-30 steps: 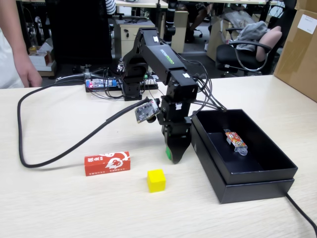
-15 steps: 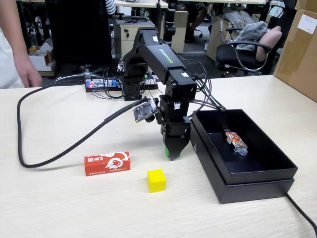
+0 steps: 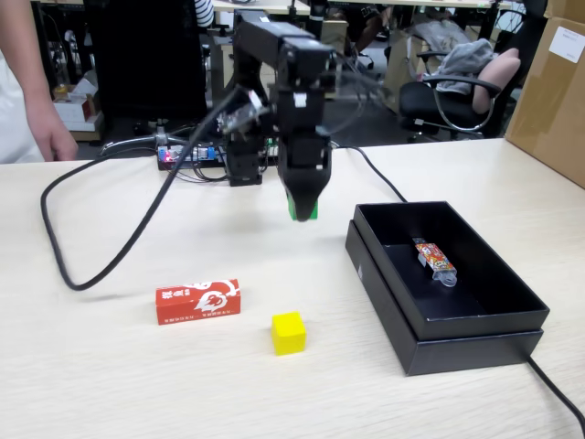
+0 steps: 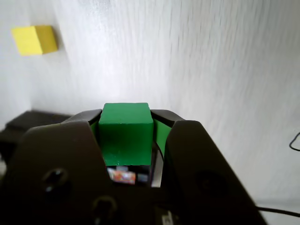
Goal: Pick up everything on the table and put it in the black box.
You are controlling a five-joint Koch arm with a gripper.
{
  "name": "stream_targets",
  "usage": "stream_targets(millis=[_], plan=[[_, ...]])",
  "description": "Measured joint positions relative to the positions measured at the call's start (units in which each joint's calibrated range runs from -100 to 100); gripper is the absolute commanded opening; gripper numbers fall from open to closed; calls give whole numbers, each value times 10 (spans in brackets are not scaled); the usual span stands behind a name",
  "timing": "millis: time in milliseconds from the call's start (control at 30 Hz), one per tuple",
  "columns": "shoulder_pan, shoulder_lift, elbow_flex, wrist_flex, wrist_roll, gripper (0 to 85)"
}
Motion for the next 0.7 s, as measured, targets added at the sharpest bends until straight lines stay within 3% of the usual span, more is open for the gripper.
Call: stream_targets(millis=[133,233,700], plan=[[55,-166,3,-14,8,36],[92,-174,31,-16,16,36],[115,270,362,-30,42,36]])
